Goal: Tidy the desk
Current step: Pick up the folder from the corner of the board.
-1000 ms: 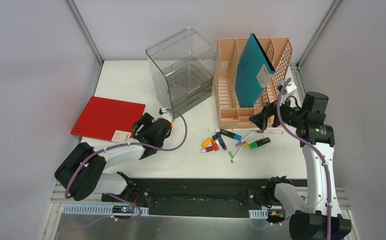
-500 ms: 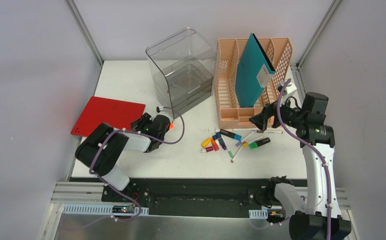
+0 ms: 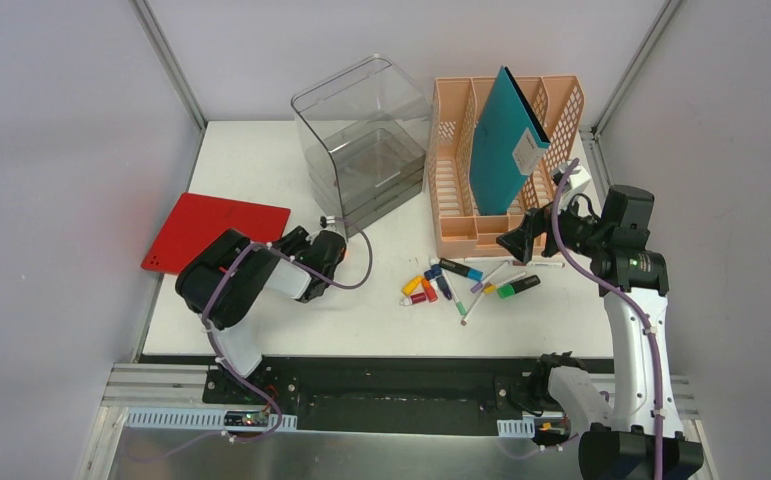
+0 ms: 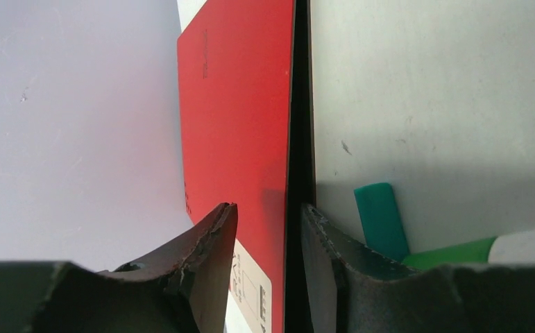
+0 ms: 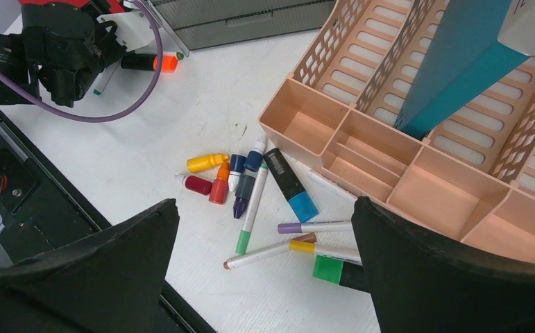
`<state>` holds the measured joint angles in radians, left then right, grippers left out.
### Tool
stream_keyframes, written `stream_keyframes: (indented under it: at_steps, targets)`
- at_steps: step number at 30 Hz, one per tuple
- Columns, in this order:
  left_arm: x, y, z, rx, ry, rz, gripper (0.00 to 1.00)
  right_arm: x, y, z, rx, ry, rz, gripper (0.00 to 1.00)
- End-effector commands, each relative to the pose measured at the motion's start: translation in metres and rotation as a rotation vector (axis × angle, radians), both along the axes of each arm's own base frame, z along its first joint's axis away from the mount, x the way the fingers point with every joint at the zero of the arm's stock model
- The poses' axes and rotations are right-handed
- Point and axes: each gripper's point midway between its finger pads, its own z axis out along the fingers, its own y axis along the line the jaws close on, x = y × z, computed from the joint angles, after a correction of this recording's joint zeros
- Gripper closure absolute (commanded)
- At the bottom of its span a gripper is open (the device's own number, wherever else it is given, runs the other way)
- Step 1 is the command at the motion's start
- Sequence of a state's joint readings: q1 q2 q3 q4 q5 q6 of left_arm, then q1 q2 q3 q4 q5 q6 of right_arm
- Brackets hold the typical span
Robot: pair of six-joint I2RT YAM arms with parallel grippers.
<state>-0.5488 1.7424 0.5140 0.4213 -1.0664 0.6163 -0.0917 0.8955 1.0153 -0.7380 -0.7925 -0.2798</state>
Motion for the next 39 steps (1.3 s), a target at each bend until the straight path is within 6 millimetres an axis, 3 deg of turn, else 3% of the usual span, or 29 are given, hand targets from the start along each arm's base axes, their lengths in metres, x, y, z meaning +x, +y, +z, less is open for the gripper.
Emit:
stream_keyframes:
  at_steps: [1, 7, 14, 18, 21, 24, 27, 31, 35, 39]
  targets:
    - [0.010, -0.001, 0.001, 0.015, -0.017, 0.012, 0.61, -0.001, 0.003, 0.011, -0.015, -0.057, 0.020, 0.01]
    - [0.010, 0.002, 0.004, 0.010, -0.028, 0.018, 0.66, -0.002, 0.005, 0.011, -0.011, -0.057, 0.030, 0.01]
    - [0.009, 0.003, 0.009, 0.004, -0.056, 0.028, 0.83, -0.002, 0.005, 0.011, -0.011, -0.055, 0.029, 0.01]
    - [0.010, 0.002, 0.010, -0.002, -0.061, 0.026, 0.83, -0.001, 0.005, 0.010, -0.010, -0.048, 0.030, 0.01]
    - [0.014, 0.003, 0.011, 0.032, -0.083, 0.039, 0.70, -0.001, 0.005, 0.009, -0.010, -0.048, 0.029, 0.01]
    - [0.016, 0.005, 0.014, 0.072, -0.109, 0.034, 0.67, -0.001, 0.004, 0.009, -0.011, -0.048, 0.028, 0.01]
    - [0.017, 0.005, 0.015, 0.082, -0.113, 0.030, 0.77, -0.001, 0.005, 0.009, -0.009, -0.048, 0.030, 0.01]
    - [0.016, 0.006, 0.020, 0.069, -0.135, 0.034, 1.00, -0.002, 0.004, 0.010, -0.009, -0.050, 0.029, 0.01]
    - [0.013, 0.002, 0.031, 0.059, -0.167, 0.031, 1.00, -0.002, 0.005, 0.009, -0.005, -0.046, 0.034, 0.01]
    - [0.012, -0.014, 0.057, 0.044, -0.219, -0.008, 1.00, -0.003, 0.007, 0.009, 0.004, -0.045, 0.048, 0.01]
